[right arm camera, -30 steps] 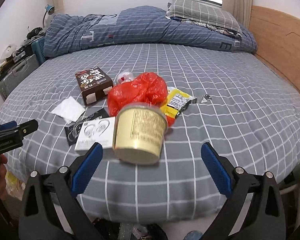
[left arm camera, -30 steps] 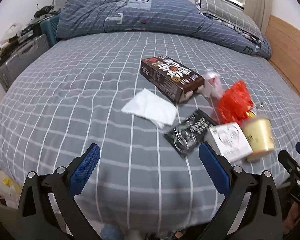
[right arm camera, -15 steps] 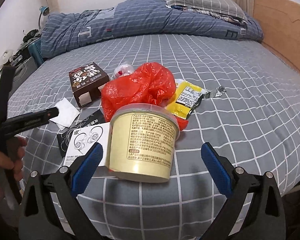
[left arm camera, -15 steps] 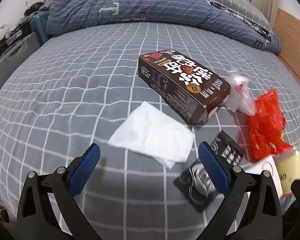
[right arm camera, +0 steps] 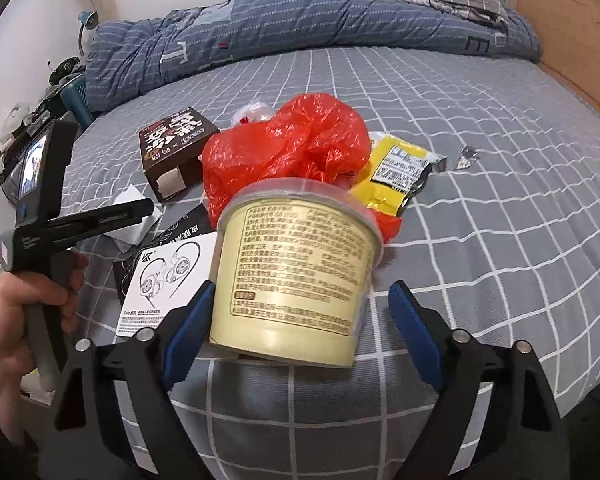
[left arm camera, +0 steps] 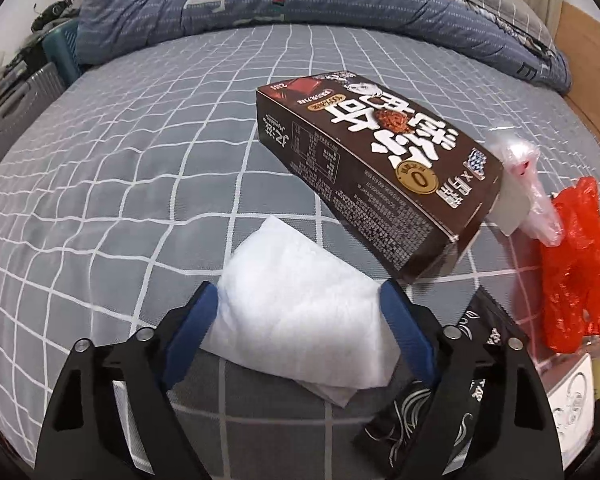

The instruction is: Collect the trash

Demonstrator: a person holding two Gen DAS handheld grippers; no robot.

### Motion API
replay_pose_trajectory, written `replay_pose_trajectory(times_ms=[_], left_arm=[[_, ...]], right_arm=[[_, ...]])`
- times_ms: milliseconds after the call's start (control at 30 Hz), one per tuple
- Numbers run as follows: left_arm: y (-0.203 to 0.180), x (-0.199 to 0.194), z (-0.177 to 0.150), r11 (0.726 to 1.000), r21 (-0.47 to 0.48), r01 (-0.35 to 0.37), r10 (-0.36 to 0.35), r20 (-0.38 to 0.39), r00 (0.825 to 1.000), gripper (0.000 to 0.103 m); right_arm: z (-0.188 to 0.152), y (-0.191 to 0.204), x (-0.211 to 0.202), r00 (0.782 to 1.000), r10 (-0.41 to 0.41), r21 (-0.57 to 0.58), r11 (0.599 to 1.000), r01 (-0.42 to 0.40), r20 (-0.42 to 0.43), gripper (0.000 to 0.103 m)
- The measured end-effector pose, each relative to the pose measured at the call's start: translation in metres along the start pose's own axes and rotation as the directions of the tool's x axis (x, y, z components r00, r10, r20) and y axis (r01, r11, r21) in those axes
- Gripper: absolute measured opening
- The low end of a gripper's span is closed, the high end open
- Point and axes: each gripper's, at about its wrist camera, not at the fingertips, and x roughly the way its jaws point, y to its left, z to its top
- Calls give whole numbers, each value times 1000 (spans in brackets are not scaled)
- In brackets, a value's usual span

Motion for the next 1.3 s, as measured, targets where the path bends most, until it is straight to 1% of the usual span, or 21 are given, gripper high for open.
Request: replay_pose_trajectory(times_ms=[167,200,233,267,333,400,433,667,733,1067,1300], left_arm=[[-3,3,-3,999,22,-36,36,0,999,62],[-3,2,-4,999,25,-38,38,1,999,57],[-4,2,-4,999,27,-35,35,1,999,49],[-4,0,-5,999,29,-35,35,2,999,44],[-5,-2,-6,999,31,-25,25,0,1000,22],[-5,-4,-6,999,30,-14,14,-2,1000,13],[-4,-5,-6,1000,27,-8,8,-2,1000,10],[5,-18,-5,999,-16,37,-36,15,999,7],[7,-24,-6,999,-24,35,-35,23,999,7],[5,-58,-14,996,-36,82,-80,56,995,7],[0,-80,-21,997,-34,76,-73,76,994,8]], right_arm=[[-1,-2,5,1000,14,11,1000,-14,-19,76],[-1,-3,5,999,22,15,1000,-22,-23,72],[-1,-3,6,999,27,18,999,-26,-26,72],[-1,-3,6,999,27,18,999,-27,-26,72],[-1,-3,6,999,30,17,999,-29,-24,72],[-1,-4,6,999,32,19,999,-31,-23,71],[0,-4,6,999,32,18,999,-32,-22,71],[1,-3,-1,1000,22,10,1000,-22,2,71],[2,-3,-3,1000,20,8,1000,-20,8,71],[6,-2,-17,999,6,-12,1000,-6,42,71],[9,0,-31,998,3,-21,1000,-1,63,71]])
